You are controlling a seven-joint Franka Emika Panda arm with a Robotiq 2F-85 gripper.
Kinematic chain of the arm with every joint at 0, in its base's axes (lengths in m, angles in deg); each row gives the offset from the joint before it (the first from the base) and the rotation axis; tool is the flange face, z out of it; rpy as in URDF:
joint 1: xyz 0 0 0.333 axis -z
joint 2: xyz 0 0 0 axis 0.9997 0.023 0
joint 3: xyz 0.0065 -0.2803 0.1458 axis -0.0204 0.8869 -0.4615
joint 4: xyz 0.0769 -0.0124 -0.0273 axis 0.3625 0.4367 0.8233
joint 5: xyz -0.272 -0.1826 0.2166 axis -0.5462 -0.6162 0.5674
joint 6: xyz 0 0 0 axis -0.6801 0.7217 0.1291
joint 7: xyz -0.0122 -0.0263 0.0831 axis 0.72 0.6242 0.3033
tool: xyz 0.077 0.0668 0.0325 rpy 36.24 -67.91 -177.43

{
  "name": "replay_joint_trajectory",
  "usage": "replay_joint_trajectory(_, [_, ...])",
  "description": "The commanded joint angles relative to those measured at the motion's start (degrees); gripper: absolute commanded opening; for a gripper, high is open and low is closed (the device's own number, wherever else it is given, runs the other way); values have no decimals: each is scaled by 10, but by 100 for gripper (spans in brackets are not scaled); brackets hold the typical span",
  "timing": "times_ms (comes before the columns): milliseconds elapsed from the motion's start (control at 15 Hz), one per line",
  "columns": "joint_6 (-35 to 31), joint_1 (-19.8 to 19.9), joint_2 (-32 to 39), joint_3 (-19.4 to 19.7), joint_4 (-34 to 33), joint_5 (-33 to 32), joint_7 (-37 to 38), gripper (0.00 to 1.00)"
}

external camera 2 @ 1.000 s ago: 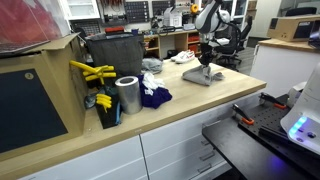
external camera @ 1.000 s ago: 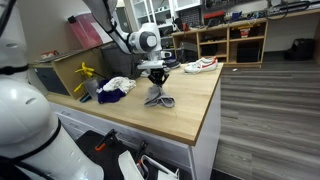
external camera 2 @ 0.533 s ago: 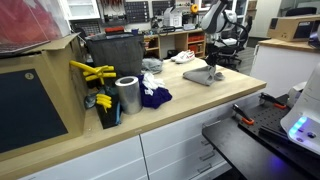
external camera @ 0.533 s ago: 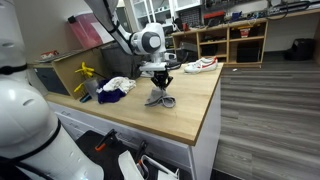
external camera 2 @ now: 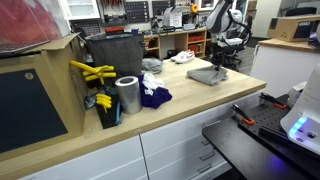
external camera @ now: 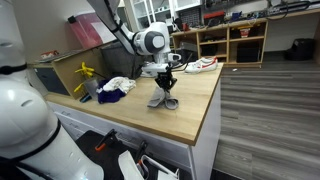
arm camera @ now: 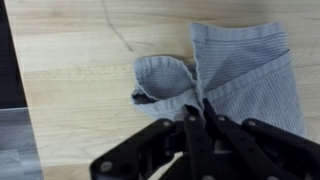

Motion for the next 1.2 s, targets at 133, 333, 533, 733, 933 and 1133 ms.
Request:
replay_joint_trajectory(133, [-8,-7,-17,5,15,-6,36,49])
replay_joint_trajectory(333, [-23,-30,-31,22,18,-59,101,70])
replay_joint_trajectory(533, [-10,-79,-62,55,10,-200,244,92])
replay_joint_trajectory(733, [15,-113,-97,55,-3,-316,374,100])
replay_joint_trajectory(933, [34,-117,-115,17,-15,-312,408,100])
replay_joint_trajectory(1133, [26,-116,-108,-20,-24,-258,386,100])
